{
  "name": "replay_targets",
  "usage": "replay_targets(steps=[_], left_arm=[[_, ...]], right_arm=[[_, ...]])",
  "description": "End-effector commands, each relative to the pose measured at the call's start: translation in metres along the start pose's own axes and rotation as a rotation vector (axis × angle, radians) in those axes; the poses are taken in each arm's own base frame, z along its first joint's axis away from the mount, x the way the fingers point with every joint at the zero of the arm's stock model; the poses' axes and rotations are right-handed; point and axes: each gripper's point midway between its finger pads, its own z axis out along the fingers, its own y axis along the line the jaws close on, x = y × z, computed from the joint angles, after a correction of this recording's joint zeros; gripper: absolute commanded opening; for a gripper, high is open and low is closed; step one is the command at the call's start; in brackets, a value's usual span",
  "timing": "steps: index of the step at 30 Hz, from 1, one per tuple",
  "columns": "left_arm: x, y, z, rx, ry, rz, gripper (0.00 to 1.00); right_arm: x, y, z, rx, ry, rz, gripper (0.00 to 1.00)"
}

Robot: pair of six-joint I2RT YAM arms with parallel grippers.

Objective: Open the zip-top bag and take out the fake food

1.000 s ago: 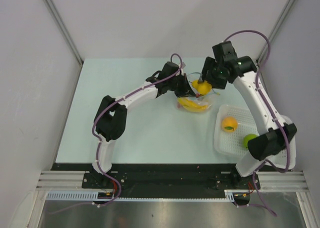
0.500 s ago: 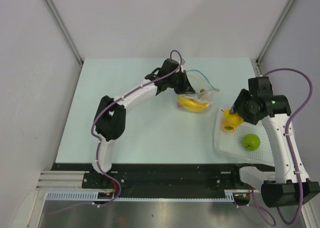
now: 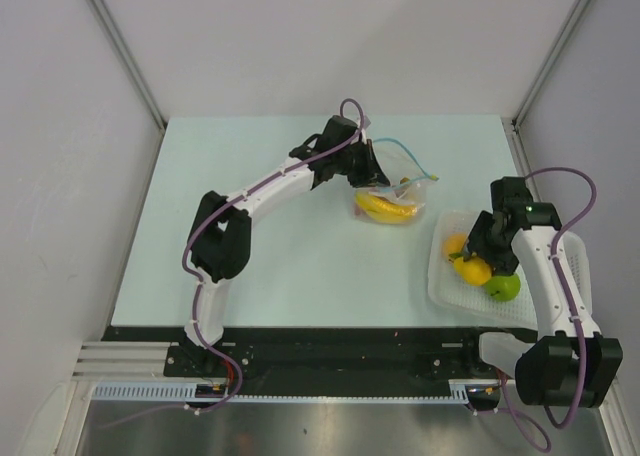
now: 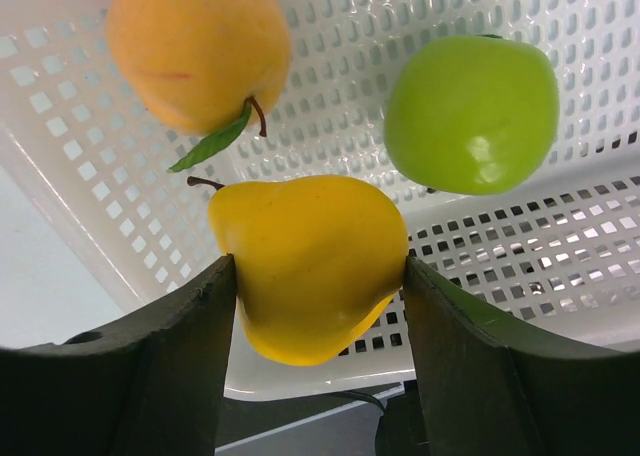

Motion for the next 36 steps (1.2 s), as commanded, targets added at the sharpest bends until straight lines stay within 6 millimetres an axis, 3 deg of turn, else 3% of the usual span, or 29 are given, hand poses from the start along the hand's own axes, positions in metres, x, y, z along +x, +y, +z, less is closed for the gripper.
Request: replay_targets(steps=[1,6,7,9,15,16,20,23,25,26,27,30,32,33,36], left_arm=[[-0.015,-0.014,-0.01,0.035,-0.039,0.047,0.0],[-0.013,-0.016,-0.013,0.044,-0.037,0.051,0.0],[-0.012,-0.016,-0.013,0.046,-0.032,0.053,0.0],[-0.013,-0.017,-0.014,0.049,-0.03,0.056,0.0],[-0.014,-0.021,-0.016,0.059,-0.028,0.068,0.0],[-0.013,-0.021,-0.016,0.059,-0.024,0.067,0.0],[-0.011,-0.023,-0.016,0.067,-0.021,0.065,0.0],[-0.01,-0.024,-0.015,0.075,-0.019,0.061,0.0],[-0.009,-0.027,-0.015,0.082,-0.014,0.059,0.0],[-0.009,-0.029,-0.015,0.086,-0.016,0.06,0.0],[-0.008,-0.03,-0.015,0.087,-0.016,0.062,0.0],[-0.007,-0.033,-0.016,0.094,-0.012,0.058,0.0],[-0.006,-0.033,-0.016,0.092,-0.013,0.057,0.0],[-0.006,-0.035,-0.018,0.099,-0.015,0.051,0.0],[-0.004,-0.04,-0.02,0.118,-0.017,0.032,0.0]], right_arm=[[-0.011,0.009,-0.005,-0.051,-0.043,-0.01,0.68],[-0.025,0.023,-0.026,-0.095,-0.088,-0.014,0.79],[-0.025,0.024,-0.029,-0.092,-0.087,-0.017,0.87],[-0.027,0.032,-0.036,-0.107,-0.094,-0.035,0.88],[-0.059,0.062,-0.081,-0.153,-0.225,-0.076,0.88],[-0.067,0.07,-0.084,-0.161,-0.238,-0.082,0.88],[-0.108,0.114,-0.127,-0.299,-0.394,-0.104,0.87],[-0.13,0.151,-0.141,-0.371,-0.433,-0.12,0.82],[-0.143,0.178,-0.167,-0.457,-0.484,-0.126,0.76],[-0.146,0.193,-0.157,-0.46,-0.454,-0.132,0.73],[-0.152,0.206,-0.17,-0.511,-0.469,-0.129,0.7],[-0.151,0.246,-0.157,-0.555,-0.408,-0.152,0.64],[-0.146,0.263,-0.151,-0.568,-0.383,-0.166,0.59],[-0.143,0.274,-0.137,-0.564,-0.35,-0.17,0.51],[-0.137,0.288,-0.12,-0.536,-0.326,-0.188,0.4]])
